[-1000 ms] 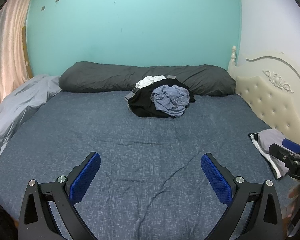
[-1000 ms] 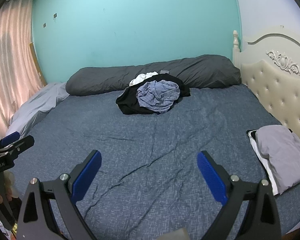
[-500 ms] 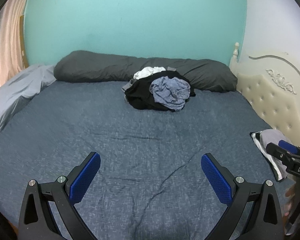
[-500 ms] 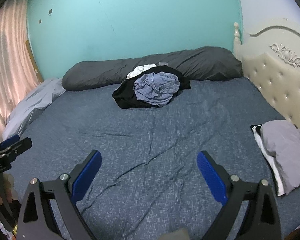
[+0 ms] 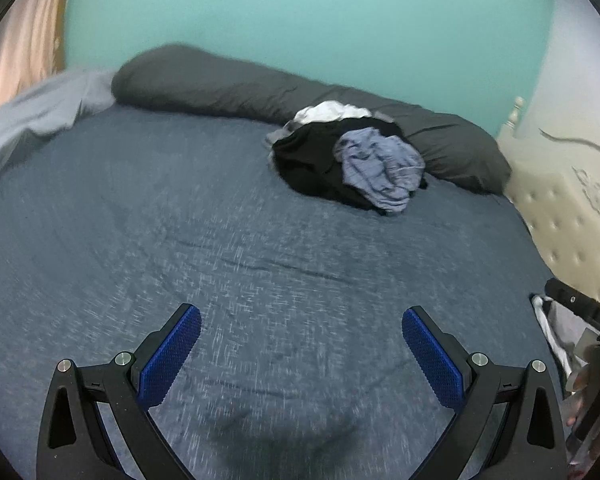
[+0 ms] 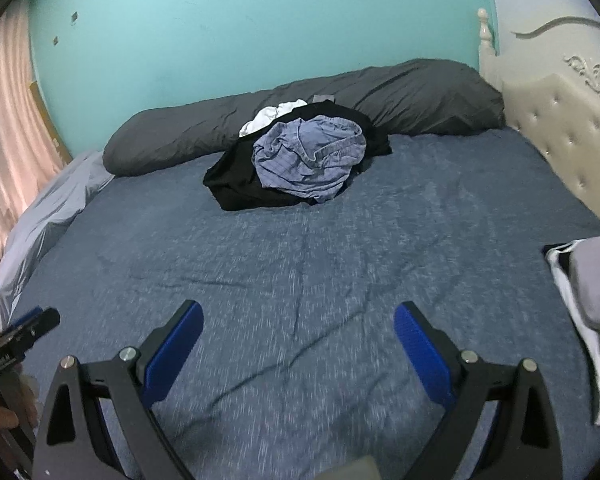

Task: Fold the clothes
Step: 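Reach the right gripper to the clothes pile and grasp the blue plaid shorts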

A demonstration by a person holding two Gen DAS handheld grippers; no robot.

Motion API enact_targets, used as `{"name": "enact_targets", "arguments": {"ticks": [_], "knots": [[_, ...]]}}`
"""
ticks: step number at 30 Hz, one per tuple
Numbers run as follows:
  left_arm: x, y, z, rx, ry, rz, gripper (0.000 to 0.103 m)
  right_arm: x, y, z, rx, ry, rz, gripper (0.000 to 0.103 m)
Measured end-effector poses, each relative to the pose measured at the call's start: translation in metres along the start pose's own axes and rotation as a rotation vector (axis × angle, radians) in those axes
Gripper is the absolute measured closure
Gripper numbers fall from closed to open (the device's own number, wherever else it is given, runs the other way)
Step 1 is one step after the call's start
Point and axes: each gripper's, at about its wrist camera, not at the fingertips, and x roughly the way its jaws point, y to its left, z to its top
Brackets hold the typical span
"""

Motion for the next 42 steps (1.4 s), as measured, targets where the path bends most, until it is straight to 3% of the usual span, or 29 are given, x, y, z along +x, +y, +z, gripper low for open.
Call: {"name": "enact_targets", "arguments": {"ticks": [11, 20, 23, 25, 33, 42], "knots": [[0.112, 0.033, 0.032, -0.041, 0.050, 0.046, 0.000, 0.138, -0.006, 0.053, 0.021, 0.039, 0.019, 0.006], [0.191, 0.035, 0.074, -0.055, 0.072, 0.046, 0.000, 0.237, -0.014, 0.098, 0.017, 0.041, 0.035, 0.006], [0.215, 0.034, 0.083, -0.051, 0.079, 0.051, 0.000, 0.267, -0.020, 0.111, 0.059, 0.055, 0.088, 0.006], [0.228, 0.037, 0.088, -0.060, 0.085, 0.054, 0.000, 0.289, -0.022, 0.119, 0.074, 0.076, 0.122, 0.006], [0.278, 0.047, 0.106, -0.091, 0.097, 0.068, 0.000, 0.360, -0.010, 0.148, 0.056, 0.092, 0.129, 0.006], [0.305, 0.060, 0.120, -0.086, 0.098, 0.079, 0.000, 0.421, 0.008, 0.167, 0.066, 0.122, 0.097, 0.020]]}}
